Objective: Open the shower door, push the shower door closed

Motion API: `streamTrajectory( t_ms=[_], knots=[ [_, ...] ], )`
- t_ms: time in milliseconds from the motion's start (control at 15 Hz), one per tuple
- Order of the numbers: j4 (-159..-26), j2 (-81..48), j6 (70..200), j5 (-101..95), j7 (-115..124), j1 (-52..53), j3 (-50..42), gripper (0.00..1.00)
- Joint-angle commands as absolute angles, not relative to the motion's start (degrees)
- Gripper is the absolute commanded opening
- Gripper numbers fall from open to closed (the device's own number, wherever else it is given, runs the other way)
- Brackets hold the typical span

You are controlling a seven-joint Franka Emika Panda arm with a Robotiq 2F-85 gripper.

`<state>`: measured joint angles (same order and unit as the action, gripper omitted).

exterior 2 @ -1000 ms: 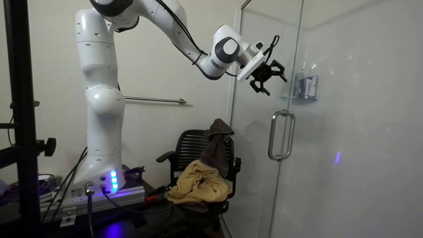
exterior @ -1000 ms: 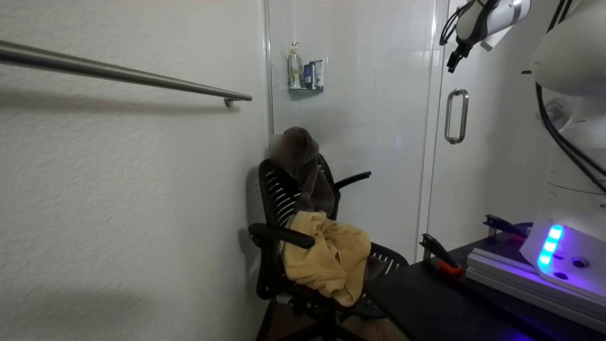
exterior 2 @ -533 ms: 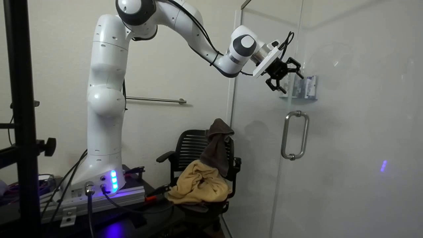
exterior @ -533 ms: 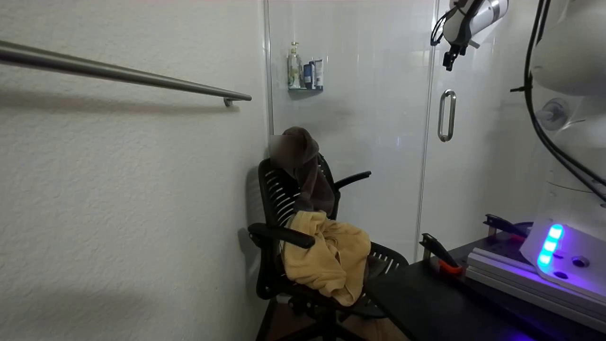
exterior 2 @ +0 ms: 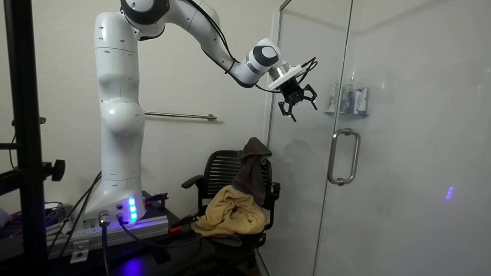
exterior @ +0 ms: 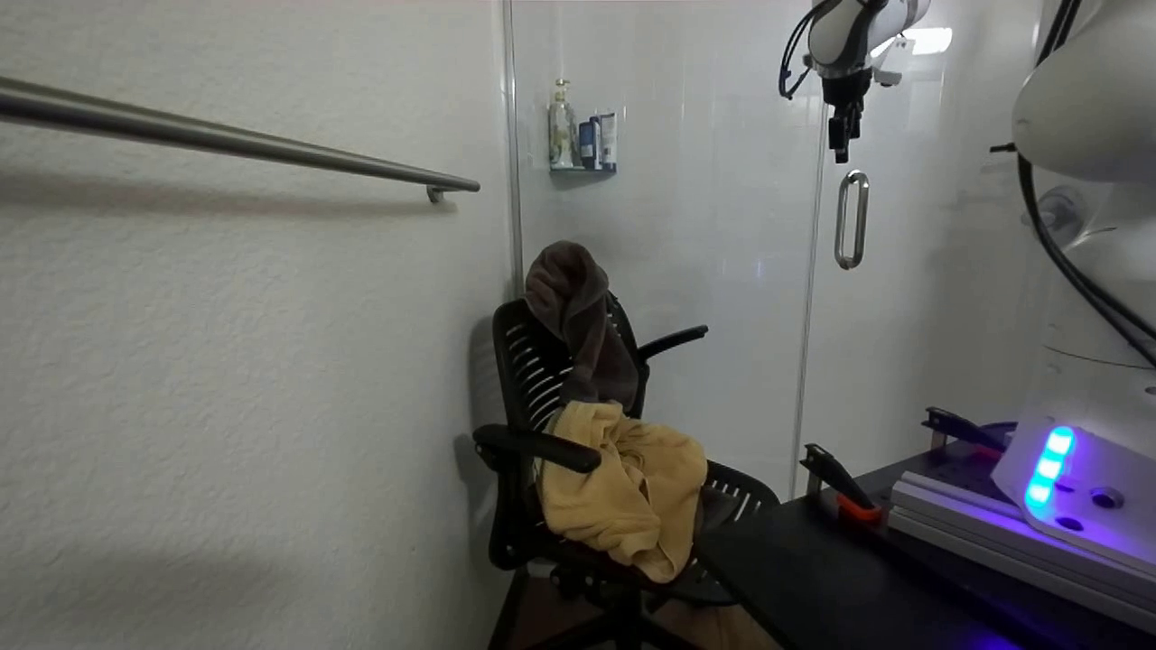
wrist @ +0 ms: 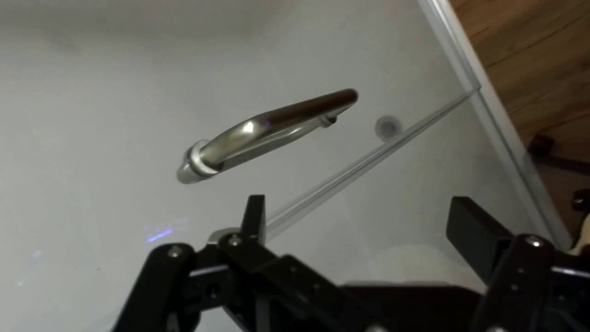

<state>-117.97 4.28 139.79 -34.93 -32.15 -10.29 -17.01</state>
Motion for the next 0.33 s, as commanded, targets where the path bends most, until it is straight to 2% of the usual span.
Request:
streamTrajectory(
  t_ms=[0,133,200,267],
  knots=[
    [-126.84,13.14,131.99,-39.68,-36.83,-10.37,-13.75,1.00],
    [-129.81,16.24,128.40,-42.66,-38.98,-9.78,-12.24,1.00],
    [-125.60,12.17,130.67,-40.31,-36.30,-10.05,-13.19,1.00],
    [-127.12,13.73,129.50,-41.16,-36.93,-9.74,-12.75,1.00]
  ],
)
